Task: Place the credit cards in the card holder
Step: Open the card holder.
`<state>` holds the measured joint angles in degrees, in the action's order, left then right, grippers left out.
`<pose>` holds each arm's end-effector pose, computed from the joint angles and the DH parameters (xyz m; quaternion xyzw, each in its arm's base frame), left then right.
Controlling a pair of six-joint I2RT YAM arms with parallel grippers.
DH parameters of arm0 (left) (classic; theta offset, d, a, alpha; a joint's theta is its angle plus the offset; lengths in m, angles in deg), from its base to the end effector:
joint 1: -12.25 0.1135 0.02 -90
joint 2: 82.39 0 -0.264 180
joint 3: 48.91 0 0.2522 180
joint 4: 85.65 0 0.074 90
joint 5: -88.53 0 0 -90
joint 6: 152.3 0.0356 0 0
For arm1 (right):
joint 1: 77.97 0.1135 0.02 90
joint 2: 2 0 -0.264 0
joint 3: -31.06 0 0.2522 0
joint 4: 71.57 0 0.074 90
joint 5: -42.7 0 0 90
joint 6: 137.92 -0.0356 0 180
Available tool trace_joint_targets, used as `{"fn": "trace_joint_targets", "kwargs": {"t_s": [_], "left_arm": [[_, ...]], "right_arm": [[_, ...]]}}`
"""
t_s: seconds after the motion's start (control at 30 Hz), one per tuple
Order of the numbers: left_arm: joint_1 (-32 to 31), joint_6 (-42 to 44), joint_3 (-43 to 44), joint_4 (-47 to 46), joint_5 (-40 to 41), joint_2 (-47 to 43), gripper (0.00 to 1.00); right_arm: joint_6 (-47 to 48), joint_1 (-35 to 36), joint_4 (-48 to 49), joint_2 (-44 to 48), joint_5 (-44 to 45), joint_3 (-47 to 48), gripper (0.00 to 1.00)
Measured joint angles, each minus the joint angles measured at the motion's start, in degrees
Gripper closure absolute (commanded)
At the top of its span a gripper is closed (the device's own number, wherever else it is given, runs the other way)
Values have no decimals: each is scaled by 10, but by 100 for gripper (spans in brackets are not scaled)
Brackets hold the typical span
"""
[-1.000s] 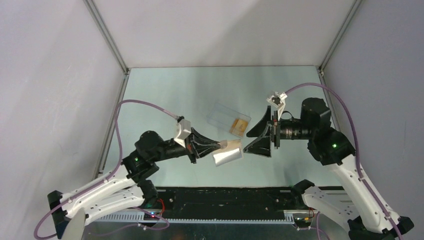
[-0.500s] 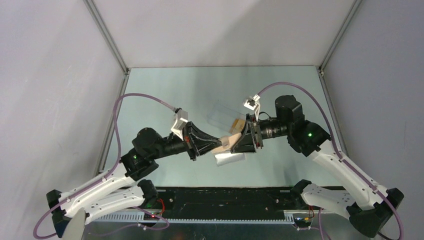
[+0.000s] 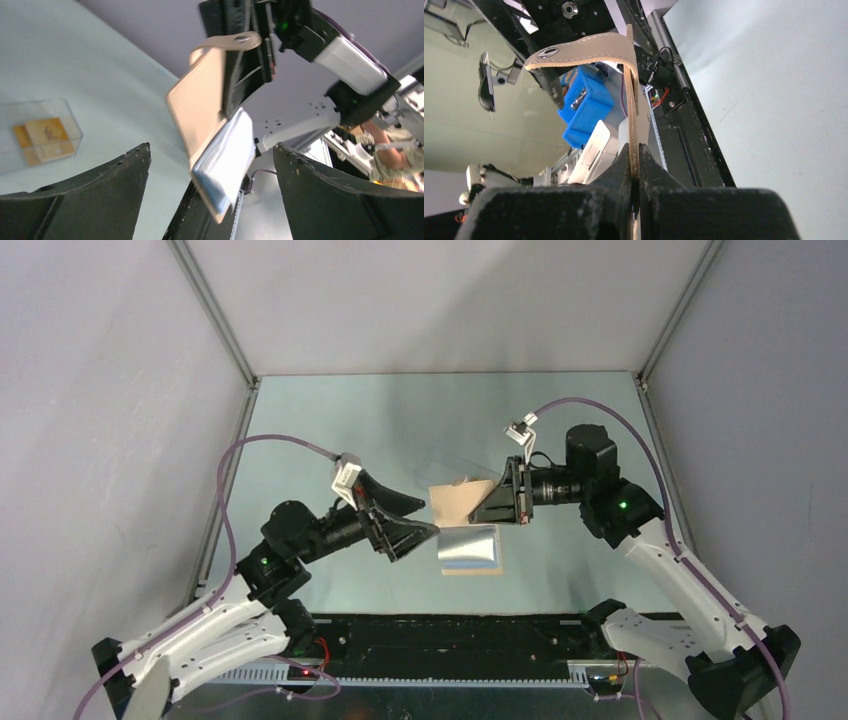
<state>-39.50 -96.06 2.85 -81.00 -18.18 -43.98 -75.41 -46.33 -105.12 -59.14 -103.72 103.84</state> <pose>0.0943 -0.1362 0.3521 0.2097 0.6194 -0.5791 0.4869 0.1622 0.1348 0.3744 -0.3038 0.7020 0.5883 0.2624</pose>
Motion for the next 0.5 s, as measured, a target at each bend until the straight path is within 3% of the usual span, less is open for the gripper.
{"fn": "trace_joint_targets", "kwargs": {"t_s": [0.17,0.5], "left_arm": [[57,-55,-44,16,-2,-18,5],[64,-78,-64,35,-21,0,7]], "right_arm": [[-35,-40,13,14,-11,-23,100],[-75,-71,45,23,-40,-29,100]]}}
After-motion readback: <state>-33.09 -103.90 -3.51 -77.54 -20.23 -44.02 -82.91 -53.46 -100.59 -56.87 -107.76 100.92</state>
